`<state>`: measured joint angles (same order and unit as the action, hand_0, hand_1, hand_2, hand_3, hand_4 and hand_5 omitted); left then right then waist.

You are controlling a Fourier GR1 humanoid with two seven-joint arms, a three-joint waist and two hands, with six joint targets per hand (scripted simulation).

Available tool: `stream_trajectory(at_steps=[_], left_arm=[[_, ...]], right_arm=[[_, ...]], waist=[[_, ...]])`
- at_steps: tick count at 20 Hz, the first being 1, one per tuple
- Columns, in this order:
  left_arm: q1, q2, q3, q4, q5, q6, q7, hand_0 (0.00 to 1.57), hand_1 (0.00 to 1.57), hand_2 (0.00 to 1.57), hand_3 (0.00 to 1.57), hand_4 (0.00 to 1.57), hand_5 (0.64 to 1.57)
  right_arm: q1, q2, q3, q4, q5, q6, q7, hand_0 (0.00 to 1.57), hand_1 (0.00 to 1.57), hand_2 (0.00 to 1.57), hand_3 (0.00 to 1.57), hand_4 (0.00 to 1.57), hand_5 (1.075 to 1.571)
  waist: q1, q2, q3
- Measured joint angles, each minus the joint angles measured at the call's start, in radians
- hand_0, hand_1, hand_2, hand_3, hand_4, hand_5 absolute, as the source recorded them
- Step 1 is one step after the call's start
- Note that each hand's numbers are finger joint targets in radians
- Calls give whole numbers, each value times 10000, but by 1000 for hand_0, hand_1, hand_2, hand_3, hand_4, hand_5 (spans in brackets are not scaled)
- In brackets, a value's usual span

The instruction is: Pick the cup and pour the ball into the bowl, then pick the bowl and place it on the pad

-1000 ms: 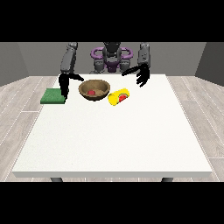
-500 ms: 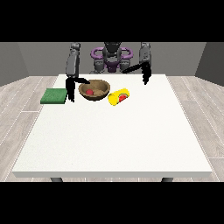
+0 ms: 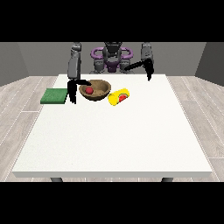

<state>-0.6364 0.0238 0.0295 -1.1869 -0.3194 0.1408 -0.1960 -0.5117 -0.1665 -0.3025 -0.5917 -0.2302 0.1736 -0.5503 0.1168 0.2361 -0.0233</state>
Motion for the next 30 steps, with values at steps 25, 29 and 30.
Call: stream_trajectory(at_steps=[25,29,30], left_arm=[[871,806,765,511,836,-817,-377,0,0,0,0,0,1570],[1295,971,1020,785,998,-837,-400,0,0,0,0,0,1571],[1315,1048,1139,961,1018,-773,-496,0,0,0,0,0,1571]], right_arm=[[-1002,365,1038,535,1009,-3199,3558,1571,1571,1571,1571,1020,1552],[-1161,225,1294,392,1144,-3235,4740,1571,1571,1571,1571,1046,1553],[-1263,249,1354,239,1127,-3189,5052,1571,1571,1571,1571,1049,1553]], waist=[[-70,-1081,133],[-426,-1640,194],[-622,-1709,203]])
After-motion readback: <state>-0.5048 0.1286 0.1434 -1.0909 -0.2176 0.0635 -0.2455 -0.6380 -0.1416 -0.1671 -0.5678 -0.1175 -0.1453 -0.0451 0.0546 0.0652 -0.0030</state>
